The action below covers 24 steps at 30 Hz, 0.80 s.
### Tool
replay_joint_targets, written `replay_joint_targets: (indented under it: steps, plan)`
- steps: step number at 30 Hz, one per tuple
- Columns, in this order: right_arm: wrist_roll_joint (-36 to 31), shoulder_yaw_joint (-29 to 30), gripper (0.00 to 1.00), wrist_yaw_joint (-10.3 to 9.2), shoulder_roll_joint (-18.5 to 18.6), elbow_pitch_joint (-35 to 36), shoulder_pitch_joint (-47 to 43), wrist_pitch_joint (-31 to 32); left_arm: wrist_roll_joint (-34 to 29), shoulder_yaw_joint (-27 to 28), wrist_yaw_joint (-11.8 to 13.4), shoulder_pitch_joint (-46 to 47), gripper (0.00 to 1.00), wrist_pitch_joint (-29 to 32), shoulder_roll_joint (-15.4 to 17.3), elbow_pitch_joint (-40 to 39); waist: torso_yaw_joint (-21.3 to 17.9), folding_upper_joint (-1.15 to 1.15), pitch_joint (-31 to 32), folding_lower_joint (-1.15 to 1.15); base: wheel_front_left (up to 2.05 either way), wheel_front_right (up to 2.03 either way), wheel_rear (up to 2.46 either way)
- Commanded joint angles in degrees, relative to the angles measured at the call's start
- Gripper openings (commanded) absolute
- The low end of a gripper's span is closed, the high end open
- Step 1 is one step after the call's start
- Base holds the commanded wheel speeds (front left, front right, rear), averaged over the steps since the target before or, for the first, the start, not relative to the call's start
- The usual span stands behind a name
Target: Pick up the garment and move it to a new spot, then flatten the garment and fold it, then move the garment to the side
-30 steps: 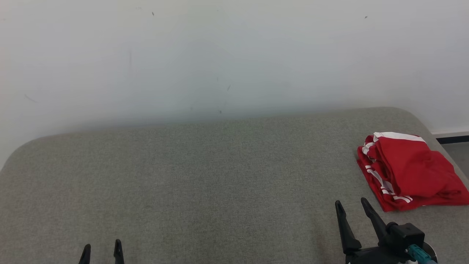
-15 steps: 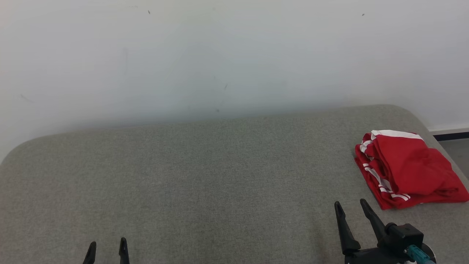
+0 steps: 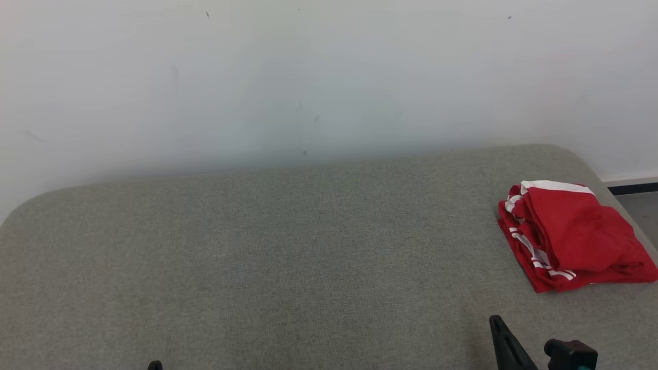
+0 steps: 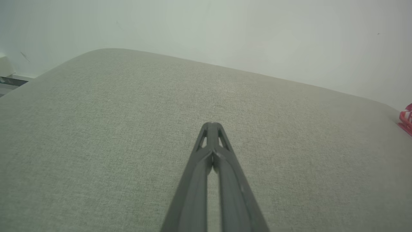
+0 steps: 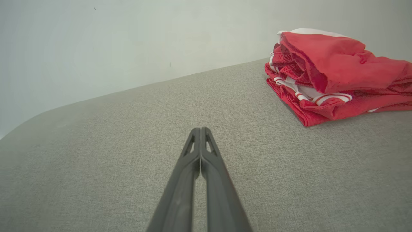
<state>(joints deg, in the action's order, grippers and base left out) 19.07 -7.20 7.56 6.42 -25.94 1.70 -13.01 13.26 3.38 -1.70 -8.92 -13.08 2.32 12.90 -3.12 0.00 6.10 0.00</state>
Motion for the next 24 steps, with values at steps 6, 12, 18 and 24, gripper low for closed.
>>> replay_joint_targets:
  steps: [6, 12, 18, 24]
  plan:
    - [7.7, 1.6, 0.0, -0.01, -0.3, 2.2, 1.7, 1.9, 8.3, 0.4, -0.8, 2.6, 0.0, 1.7, 0.2, -0.8, 0.2, 0.0, -0.3, 0.0, 0.0, 0.0, 0.0]
    - [13.4, 2.6, 0.0, -0.02, -0.6, 3.2, 2.0, 3.4, 14.4, 0.6, -1.2, 3.7, 0.0, 3.1, 0.2, -0.8, 0.3, 0.0, -0.7, 0.0, 0.0, 0.0, 0.0]
    - [18.7, 3.6, 0.0, -0.03, -0.9, 4.0, 2.3, 4.8, 20.1, 0.8, -1.6, 4.7, 0.0, 4.6, 0.3, -0.7, 0.5, 0.0, -1.0, 0.0, 0.0, 0.0, 0.0]
    - [22.8, 4.4, 0.0, -0.03, -1.1, 4.6, 2.5, 5.9, 24.6, 1.0, -1.9, 5.5, 0.0, 5.7, 0.3, -0.6, 0.6, 0.0, -1.2, 0.0, 0.0, 0.0, 0.0]
